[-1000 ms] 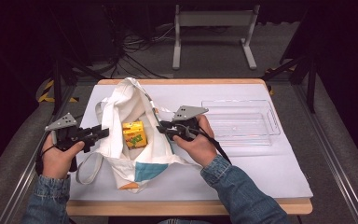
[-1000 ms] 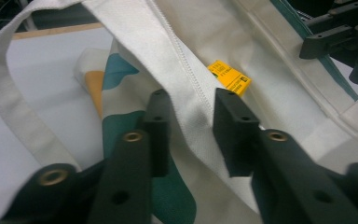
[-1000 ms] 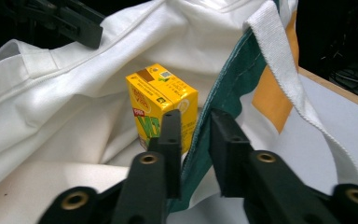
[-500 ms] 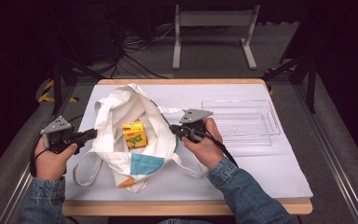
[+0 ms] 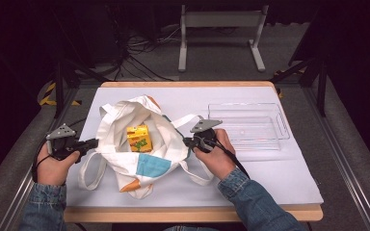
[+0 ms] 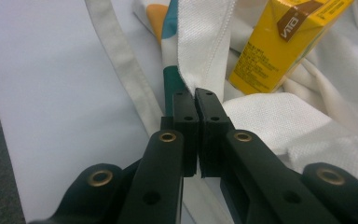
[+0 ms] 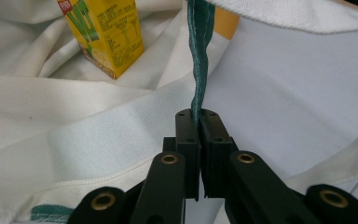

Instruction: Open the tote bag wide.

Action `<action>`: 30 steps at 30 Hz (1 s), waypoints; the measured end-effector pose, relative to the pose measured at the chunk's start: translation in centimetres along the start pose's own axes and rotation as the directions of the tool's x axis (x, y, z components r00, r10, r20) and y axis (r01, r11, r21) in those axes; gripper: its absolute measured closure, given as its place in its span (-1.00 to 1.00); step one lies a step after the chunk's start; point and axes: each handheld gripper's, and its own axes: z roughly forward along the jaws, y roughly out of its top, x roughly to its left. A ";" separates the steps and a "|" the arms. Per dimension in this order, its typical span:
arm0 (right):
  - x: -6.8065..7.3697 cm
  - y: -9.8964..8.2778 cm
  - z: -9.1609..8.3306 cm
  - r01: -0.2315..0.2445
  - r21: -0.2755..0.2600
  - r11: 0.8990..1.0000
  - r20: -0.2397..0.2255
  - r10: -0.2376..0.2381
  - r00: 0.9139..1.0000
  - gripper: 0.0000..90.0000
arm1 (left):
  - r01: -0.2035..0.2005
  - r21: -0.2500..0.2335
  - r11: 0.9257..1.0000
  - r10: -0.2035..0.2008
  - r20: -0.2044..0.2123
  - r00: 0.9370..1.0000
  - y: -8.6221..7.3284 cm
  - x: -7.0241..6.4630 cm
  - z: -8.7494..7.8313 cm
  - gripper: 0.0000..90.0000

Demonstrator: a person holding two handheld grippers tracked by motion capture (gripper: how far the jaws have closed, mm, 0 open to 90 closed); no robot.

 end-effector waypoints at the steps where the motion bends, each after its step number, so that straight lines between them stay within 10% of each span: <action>1: 0.0 -0.1 0.0 -0.004 0.005 1.000 -0.001 0.004 1.000 0.94 | 0.006 0.010 1.000 -0.006 -0.001 1.000 -0.1 0.0 0.1 0.96; 10: 0.0 -0.9 0.1 -0.020 0.022 1.000 -0.006 0.020 1.000 0.93 | 0.035 -0.007 0.999 -0.035 0.022 0.999 -0.1 -0.1 -0.4 0.87; 14: 0.0 -0.6 -0.4 -0.031 -0.002 1.000 -0.022 0.031 0.999 0.84 | 0.019 -0.045 0.999 -0.019 0.006 1.000 0.5 -0.5 -1.5 0.54; 22: 0.8 1.5 -2.7 -0.029 -0.127 0.991 -0.059 0.022 0.998 0.54 | -0.003 -0.162 0.987 -0.004 -0.040 0.999 2.4 -1.1 -3.4 0.19; 30: 0.7 4.7 -2.6 0.008 -0.252 0.968 -0.107 -0.035 0.994 0.39 | 0.000 -0.196 0.981 -0.001 -0.004 1.000 3.4 -0.4 -1.2 0.09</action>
